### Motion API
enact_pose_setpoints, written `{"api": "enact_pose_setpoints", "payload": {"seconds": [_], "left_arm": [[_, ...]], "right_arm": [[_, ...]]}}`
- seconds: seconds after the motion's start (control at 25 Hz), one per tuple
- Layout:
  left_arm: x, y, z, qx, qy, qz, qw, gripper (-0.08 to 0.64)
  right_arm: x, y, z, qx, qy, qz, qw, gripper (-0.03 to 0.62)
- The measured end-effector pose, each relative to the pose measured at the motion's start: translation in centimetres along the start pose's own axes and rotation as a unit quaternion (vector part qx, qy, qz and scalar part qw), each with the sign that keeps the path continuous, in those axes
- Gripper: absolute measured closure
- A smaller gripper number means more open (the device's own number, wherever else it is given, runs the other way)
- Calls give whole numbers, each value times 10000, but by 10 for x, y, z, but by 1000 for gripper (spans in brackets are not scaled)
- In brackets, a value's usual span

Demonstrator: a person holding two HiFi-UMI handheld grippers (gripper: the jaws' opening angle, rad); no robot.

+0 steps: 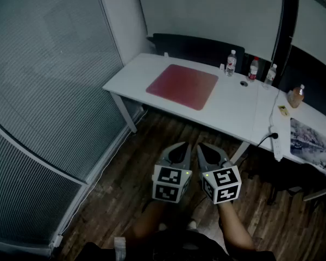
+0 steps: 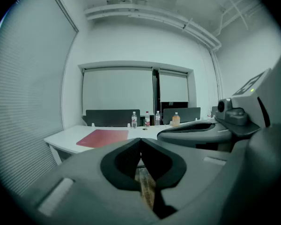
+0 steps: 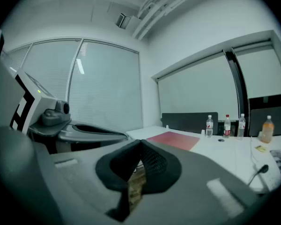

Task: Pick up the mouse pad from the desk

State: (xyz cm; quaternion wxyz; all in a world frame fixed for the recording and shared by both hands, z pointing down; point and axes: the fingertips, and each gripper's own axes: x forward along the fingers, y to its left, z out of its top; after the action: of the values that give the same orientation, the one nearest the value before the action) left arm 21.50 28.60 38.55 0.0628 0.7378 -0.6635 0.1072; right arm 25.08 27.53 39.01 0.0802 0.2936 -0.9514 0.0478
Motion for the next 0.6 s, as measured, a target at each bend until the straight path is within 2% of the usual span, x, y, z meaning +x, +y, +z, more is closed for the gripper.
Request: {"api": "enact_pose_setpoints", "payload": {"seconds": [0.32,0.6], "left_arm": [[21,-11,2,2,98,95,9999,555],[43,10,5,-40,133,105,9998,555]], "right_arm": [[2,-16,-3,71,6,251,9997,591],[28,-24,2,101,39,311,9995,591]]}}
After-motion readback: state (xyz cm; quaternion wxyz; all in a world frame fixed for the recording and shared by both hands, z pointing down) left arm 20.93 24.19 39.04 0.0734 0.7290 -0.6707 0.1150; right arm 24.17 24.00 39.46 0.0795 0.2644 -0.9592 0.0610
